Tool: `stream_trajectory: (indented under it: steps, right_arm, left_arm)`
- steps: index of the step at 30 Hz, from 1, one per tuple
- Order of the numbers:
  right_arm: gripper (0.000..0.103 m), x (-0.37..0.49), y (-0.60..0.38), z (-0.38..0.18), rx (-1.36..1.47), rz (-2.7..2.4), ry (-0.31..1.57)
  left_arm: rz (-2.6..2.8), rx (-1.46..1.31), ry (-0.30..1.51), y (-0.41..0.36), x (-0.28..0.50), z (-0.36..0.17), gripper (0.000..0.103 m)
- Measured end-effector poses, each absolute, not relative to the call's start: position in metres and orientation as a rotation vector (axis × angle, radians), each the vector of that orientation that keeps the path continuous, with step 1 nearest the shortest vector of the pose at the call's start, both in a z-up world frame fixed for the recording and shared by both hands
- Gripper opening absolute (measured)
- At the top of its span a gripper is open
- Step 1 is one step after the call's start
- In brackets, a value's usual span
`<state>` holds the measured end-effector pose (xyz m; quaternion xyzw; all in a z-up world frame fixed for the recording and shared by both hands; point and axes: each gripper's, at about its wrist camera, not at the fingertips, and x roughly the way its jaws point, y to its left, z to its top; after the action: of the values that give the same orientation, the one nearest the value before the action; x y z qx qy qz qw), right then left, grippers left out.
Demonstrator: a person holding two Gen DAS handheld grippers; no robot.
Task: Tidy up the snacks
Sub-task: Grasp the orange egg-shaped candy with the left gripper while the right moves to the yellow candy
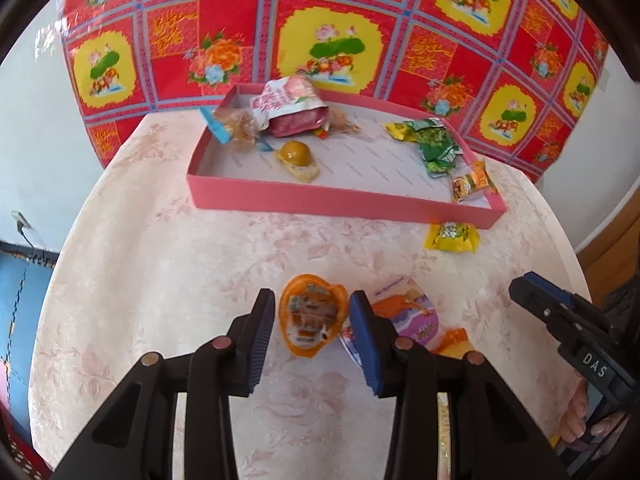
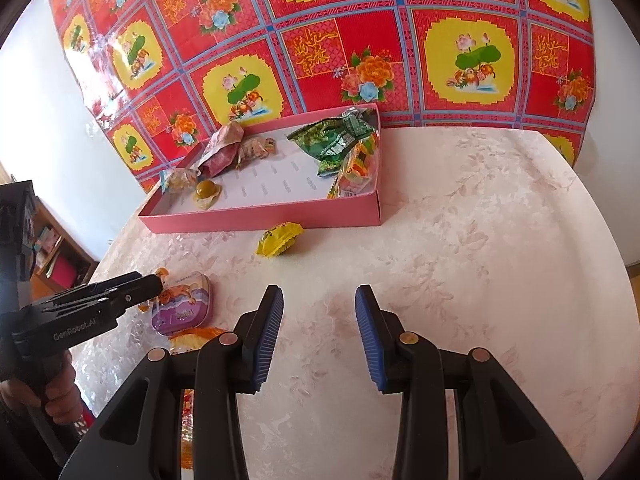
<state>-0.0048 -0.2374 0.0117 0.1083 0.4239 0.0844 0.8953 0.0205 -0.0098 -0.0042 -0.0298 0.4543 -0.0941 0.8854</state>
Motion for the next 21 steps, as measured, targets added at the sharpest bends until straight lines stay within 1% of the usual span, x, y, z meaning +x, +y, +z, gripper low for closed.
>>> stream_trajectory:
  steps: [6,21]
  right_arm:
    - [0.039,-0.004,-0.236,0.010,0.219,0.178,0.883]
    - [0.039,0.030,-0.202,0.012,0.150,0.249,0.881]
  left_arm:
    - [-0.182,-0.066,0.932,-0.007,0.020,-0.004,0.032]
    - [-0.156,-0.075,0.918,0.009,0.015,-0.003,0.032]
